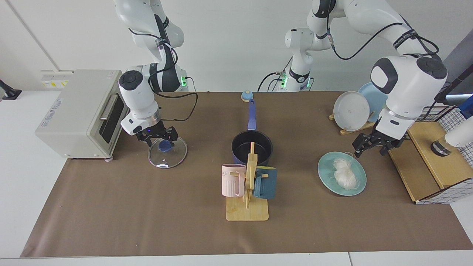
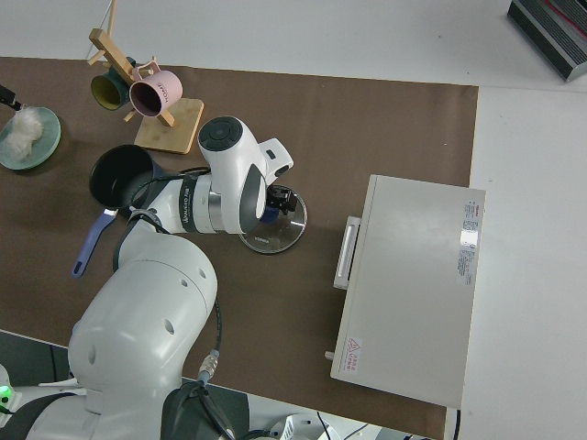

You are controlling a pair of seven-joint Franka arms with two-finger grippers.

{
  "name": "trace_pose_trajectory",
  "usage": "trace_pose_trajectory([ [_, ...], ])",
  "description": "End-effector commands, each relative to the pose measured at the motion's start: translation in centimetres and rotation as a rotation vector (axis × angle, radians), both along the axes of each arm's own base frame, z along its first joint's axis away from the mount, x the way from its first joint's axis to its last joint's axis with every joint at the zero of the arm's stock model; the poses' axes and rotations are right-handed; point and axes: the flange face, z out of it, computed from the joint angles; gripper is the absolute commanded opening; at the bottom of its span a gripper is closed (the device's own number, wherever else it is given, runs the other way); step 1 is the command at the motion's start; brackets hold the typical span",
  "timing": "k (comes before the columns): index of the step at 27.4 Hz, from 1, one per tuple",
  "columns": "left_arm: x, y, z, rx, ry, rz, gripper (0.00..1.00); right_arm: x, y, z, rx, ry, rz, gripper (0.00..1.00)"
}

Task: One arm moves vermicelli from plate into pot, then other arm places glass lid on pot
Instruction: 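Reach the left gripper to the vermicelli while the right gripper reaches the lid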

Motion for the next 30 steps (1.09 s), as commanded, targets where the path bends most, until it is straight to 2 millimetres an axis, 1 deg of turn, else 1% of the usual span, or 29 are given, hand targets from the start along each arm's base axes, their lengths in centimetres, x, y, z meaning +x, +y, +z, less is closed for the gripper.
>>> trace_pose_trajectory([
  [1, -1.0, 0.1, -3.3, -0.015, -0.001, -0.003, 1.00, -0.9, 0.2, -0.9, -0.001, -0.004, -0.019, 1.00],
  [5, -1.4, -0.4, -4.8, -0.028, 0.018, 0.000, 1.00, -1.1, 0.1, -0.9, -0.014, -0.004, -0.003, 1.00],
  [7, -1.4, -0.6, -5.4, -0.044, 0.018, 0.010, 1.00, -1.3, 0.1, -1.2, -0.022, 0.003, 0.003, 1.00],
  [12, -1.3, -0.7, -6.0, -0.058, 0.015, 0.013, 1.00, -1.4, 0.1, -1.4, -0.025, 0.008, 0.009, 0.99],
  [13, -1.2, -0.8, -6.2, -0.058, 0.010, 0.012, 1.00, -1.4, 0.0, -1.4, -0.025, 0.008, 0.015, 0.95],
  [14, -1.1, -0.7, -6.7, -0.056, 0.007, 0.012, 1.00, -1.4, 0.0, -1.4, -0.029, 0.008, 0.022, 0.84],
  [15, -1.0, -0.6, -7.1, -0.052, 0.003, 0.012, 1.00, -1.4, 0.1, -1.4, -0.038, 0.006, 0.032, 0.70],
  [16, -0.9, -0.7, -7.2, -0.051, -0.003, 0.010, 1.00, -1.5, 0.1, -1.4, -0.045, 0.007, 0.040, 0.59],
  [18, -0.8, -0.8, -7.1, -0.048, -0.006, 0.004, 0.99, -1.4, 0.1, -1.3, -0.051, 0.005, 0.043, 0.41],
  [19, -0.8, -0.7, -7.2, -0.046, -0.005, 0.002, 0.98, -1.3, 0.1, -1.3, -0.052, 0.004, 0.042, 0.35],
  [20, -0.8, -0.7, -7.1, -0.047, -0.008, 0.003, 0.91, -1.3, 0.2, -1.3, -0.052, 0.004, 0.042, 0.29],
  [21, -0.8, -0.7, -7.1, -0.048, -0.006, 0.003, 0.82, -1.2, 0.2, -1.2, -0.052, 0.004, 0.040, 0.24],
  [23, -0.8, -0.7, -7.0, -0.047, 0.001, 0.000, 0.53, -0.9, 0.3, -0.8, -0.053, 0.001, 0.044, 0.17],
  [26, -0.7, -0.8, -6.9, -0.048, 0.017, 0.000, 0.18, -0.2, 0.6, 0.4, -0.055, 0.007, 0.047, 0.08],
  [28, -0.7, -0.7, -6.4, -0.048, 0.040, -0.002, 0.04, 0.4, 0.6, 1.4, -0.059, 0.025, 0.045, 0.06],
  [29, -0.6, -0.7, -5.9, -0.049, 0.049, -0.005, 0.01, 0.6, 0.6, 2.0, -0.060, 0.029, 0.045, 0.05],
  [30, -0.5, -0.8, -5.4, -0.051, 0.055, -0.005, 0.00, 0.9, 0.6, 2.6, -0.062, 0.035, 0.045, 0.05],
])
